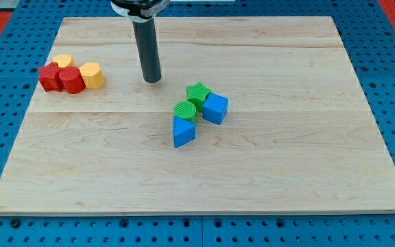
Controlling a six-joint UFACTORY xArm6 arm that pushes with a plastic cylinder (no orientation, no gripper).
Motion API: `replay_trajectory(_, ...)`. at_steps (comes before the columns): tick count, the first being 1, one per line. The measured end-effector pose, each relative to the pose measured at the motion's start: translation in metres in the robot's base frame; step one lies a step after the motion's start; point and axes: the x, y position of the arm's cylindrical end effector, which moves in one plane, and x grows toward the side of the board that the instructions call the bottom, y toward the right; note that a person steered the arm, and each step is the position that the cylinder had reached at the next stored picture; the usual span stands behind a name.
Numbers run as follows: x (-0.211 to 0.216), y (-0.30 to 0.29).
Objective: Move the red star along with yellow heart slightly up
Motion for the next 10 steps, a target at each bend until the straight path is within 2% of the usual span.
replay_trajectory(3,0.001,0.001)
replay_trajectory(4,0.037,-0.001)
replay_trajectory(6,0.072,-0.106)
replay_trajectory(8,0.057,-0.165)
replay_trajectory(10,0.032,-0.180)
